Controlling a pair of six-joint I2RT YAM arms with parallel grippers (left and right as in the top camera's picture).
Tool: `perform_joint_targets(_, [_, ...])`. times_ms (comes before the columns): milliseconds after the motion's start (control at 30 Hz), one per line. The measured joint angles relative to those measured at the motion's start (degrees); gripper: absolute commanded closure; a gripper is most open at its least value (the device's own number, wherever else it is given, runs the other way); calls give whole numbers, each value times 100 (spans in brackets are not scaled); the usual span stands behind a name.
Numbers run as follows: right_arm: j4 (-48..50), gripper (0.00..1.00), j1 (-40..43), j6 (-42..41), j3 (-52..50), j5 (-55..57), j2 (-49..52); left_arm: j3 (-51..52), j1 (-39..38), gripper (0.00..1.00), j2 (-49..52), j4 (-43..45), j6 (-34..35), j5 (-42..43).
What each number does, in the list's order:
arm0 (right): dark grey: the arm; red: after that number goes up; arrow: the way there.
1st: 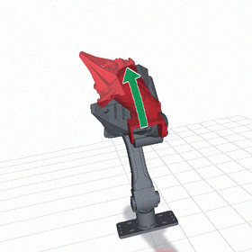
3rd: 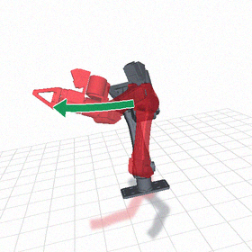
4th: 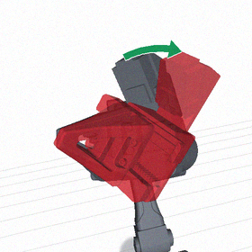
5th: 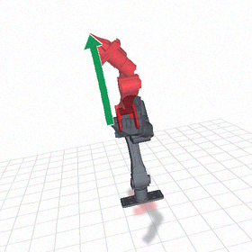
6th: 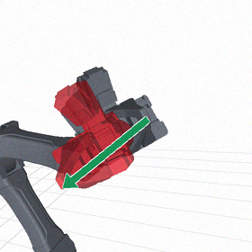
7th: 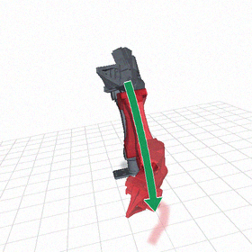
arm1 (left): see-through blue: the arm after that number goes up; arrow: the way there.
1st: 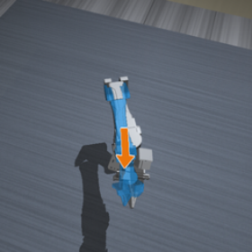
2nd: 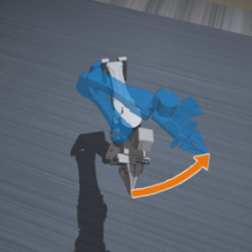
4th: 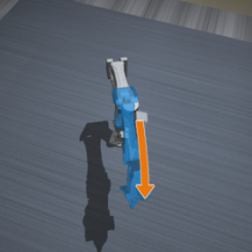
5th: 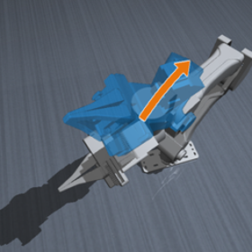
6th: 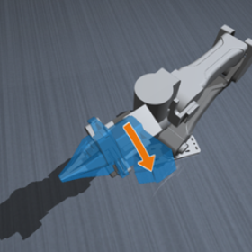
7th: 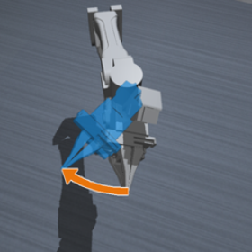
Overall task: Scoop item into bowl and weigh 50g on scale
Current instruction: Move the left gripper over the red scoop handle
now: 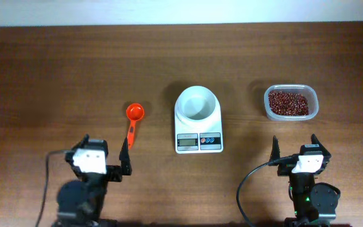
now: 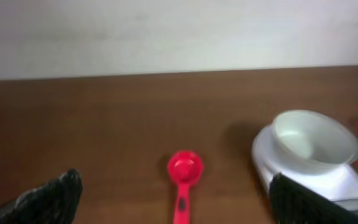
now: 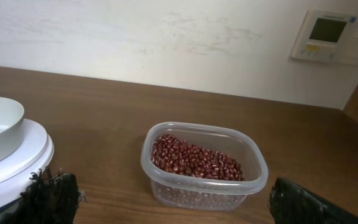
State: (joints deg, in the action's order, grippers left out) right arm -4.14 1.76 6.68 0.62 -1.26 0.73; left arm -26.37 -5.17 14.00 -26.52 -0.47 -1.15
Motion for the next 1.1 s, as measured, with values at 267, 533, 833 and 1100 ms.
perform_joint_targets(267, [-2,1,0,2,-2,-2,7,-4159,0,1,4310,-3709,350,1239])
perform_joint_targets(533, [-2,1,0,0,-2,0,7,-4544,0,100,6651,-3845,310,1285])
perform_joint_targets(833, [-2,1,0,0,-2,-2,7,-4323,0,54,8557,-2894,260,334])
perform_joint_targets(1100, [-2,1,0,2,-2,0,7,-4304,0,58,9114,-2061,223,26])
